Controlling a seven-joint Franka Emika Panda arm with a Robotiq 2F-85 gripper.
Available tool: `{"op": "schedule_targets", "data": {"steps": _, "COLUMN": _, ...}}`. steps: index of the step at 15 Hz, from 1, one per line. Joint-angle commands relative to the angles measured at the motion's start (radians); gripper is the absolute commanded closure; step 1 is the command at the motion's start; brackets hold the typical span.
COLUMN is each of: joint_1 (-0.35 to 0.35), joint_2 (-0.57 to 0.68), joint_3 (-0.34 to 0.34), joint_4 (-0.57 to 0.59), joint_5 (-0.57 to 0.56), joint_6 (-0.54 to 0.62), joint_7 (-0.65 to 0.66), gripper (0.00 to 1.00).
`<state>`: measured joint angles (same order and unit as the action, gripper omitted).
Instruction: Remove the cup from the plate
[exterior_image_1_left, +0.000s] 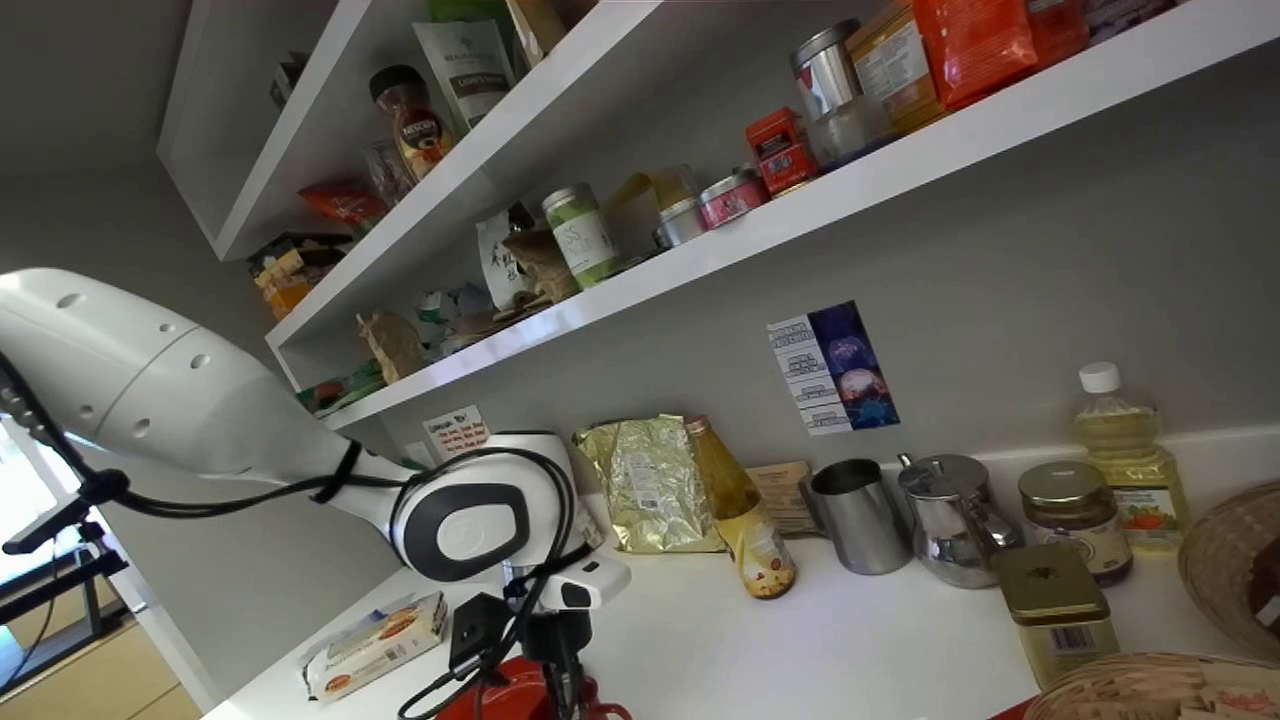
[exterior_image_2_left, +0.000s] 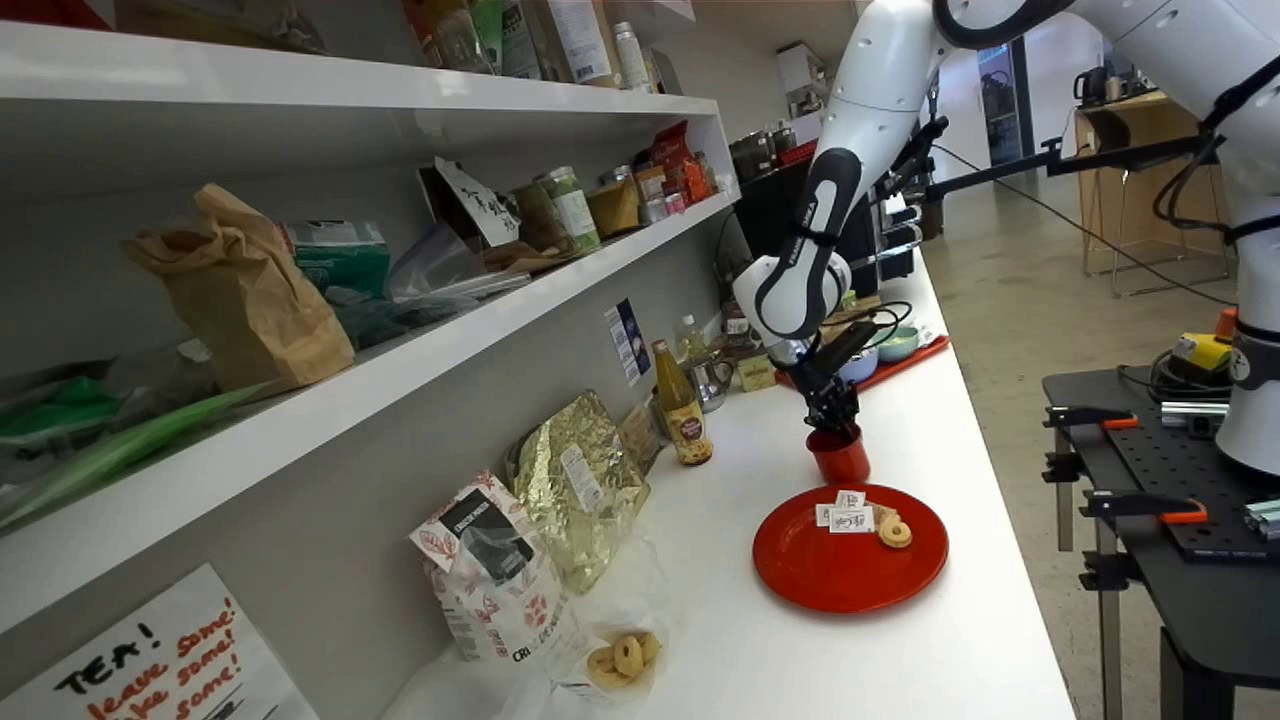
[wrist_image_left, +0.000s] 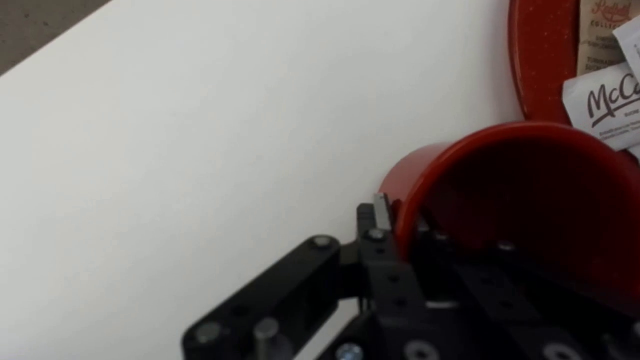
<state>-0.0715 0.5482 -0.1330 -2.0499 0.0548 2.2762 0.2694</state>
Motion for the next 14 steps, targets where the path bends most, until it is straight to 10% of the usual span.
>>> {"op": "schedule_targets", "data": {"steps": 1, "joint_1": 0.006, "joint_2": 0.001, "joint_3": -0.002, "joint_4": 0.002, "joint_5": -0.001, "joint_6": -0.003, "joint_7": 0.006, "gripper": 0.92}}
{"op": "schedule_targets", "data": {"steps": 4, "joint_1": 0.004, "joint_2": 0.003, "joint_3": -0.002, "joint_4": 0.002, "joint_5": -0.001, "joint_6": -0.003, "joint_7": 0.005, "gripper": 0.7}}
{"op": "schedule_targets", "data": {"steps": 8, "joint_1": 0.001, "joint_2": 0.003, "joint_3": -0.003, "joint_4": 0.002, "joint_5": 0.0, "joint_6": -0.003, "joint_7": 0.004, "gripper": 0.68}}
{"op": "schedule_targets", "data": {"steps": 9, "joint_1": -0.001, "joint_2": -0.006, "joint_3": -0.002, "joint_4": -0.002, "joint_5": 0.001, "joint_6": -0.002, "joint_7": 0.001, "gripper": 0.43}}
{"op": "schedule_targets", "data": {"steps": 11, "joint_1": -0.009, "joint_2": -0.059, "joint_3": 0.005, "joint_4": -0.047, "joint_5": 0.013, "joint_6": 0.015, "joint_7": -0.023, "gripper": 0.35}}
{"op": "schedule_targets", "data": {"steps": 12, "joint_1": 0.001, "joint_2": -0.005, "joint_3": -0.002, "joint_4": -0.002, "joint_5": 0.001, "joint_6": -0.001, "joint_7": 0.002, "gripper": 0.54}}
{"op": "schedule_targets", "data": {"steps": 14, "joint_1": -0.001, "joint_2": -0.024, "joint_3": -0.002, "joint_4": -0.012, "joint_5": 0.001, "joint_6": -0.001, "joint_7": 0.0, "gripper": 0.39}}
